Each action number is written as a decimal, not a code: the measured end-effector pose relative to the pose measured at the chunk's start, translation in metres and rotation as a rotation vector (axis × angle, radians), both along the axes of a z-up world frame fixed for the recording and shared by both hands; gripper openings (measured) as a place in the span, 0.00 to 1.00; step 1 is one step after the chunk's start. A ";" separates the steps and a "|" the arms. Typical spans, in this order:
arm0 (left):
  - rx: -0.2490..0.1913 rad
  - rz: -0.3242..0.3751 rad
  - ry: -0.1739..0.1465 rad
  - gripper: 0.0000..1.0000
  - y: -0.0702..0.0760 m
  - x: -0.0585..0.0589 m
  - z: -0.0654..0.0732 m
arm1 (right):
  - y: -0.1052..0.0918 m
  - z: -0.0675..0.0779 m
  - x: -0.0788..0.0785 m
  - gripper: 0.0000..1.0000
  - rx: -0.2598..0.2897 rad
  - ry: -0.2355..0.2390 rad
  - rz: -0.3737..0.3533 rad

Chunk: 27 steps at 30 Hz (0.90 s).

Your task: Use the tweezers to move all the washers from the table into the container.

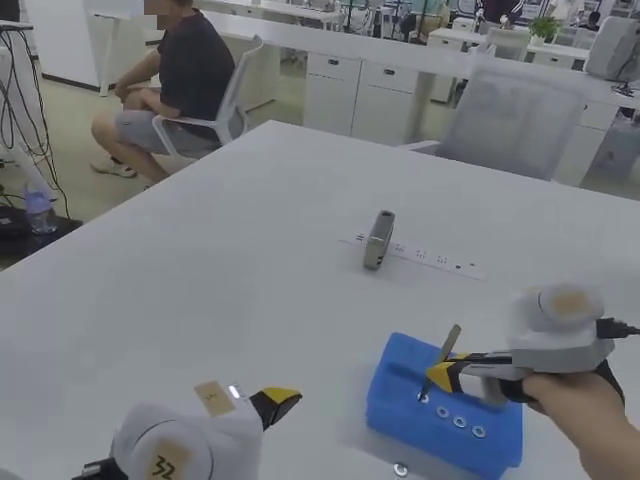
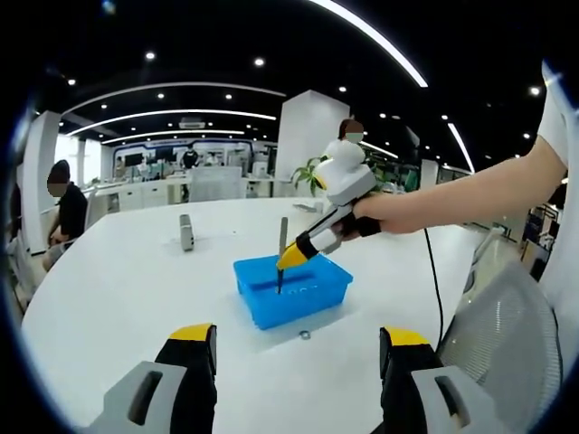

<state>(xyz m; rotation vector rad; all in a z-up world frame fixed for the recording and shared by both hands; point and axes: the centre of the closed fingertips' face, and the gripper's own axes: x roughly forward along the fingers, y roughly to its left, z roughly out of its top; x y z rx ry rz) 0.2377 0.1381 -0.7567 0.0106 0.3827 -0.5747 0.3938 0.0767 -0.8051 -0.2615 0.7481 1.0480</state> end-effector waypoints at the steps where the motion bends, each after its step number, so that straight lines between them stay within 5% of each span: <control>1: 0.000 0.001 0.001 0.74 0.000 0.000 0.000 | -0.001 -0.002 0.000 0.03 -0.007 0.002 0.002; 13: 0.001 0.001 0.005 0.74 0.000 0.001 -0.001 | -0.006 -0.007 -0.002 0.04 -0.021 -0.008 0.006; 27: 0.003 -0.004 0.009 0.74 0.000 0.000 -0.002 | -0.004 0.043 -0.041 0.03 0.052 -0.113 0.090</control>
